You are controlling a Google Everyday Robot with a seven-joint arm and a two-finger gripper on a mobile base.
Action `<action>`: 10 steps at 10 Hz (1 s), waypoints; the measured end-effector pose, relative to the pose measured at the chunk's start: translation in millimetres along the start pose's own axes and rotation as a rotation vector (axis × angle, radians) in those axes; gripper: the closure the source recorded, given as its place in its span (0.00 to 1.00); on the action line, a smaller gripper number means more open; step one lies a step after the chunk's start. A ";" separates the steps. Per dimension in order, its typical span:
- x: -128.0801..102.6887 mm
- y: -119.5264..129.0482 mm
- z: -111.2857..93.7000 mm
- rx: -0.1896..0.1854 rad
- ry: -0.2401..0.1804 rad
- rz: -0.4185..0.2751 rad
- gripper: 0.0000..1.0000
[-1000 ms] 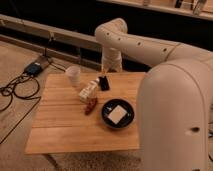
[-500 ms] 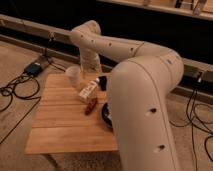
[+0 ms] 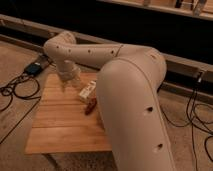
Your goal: Move the arm in a circular motion
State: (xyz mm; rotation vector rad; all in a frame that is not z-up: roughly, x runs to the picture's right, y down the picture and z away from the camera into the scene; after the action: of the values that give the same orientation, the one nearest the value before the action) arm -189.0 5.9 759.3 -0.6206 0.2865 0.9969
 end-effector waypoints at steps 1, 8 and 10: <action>19.1 21.9 0.3 -0.017 0.007 -0.049 0.35; 147.1 31.3 -0.7 -0.088 0.058 0.010 0.35; 168.7 -9.8 -5.6 -0.089 0.050 0.127 0.35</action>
State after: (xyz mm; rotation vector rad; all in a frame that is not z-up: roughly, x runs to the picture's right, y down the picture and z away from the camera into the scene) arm -91.9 115.6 674.8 -0.7159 0.3308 1.1221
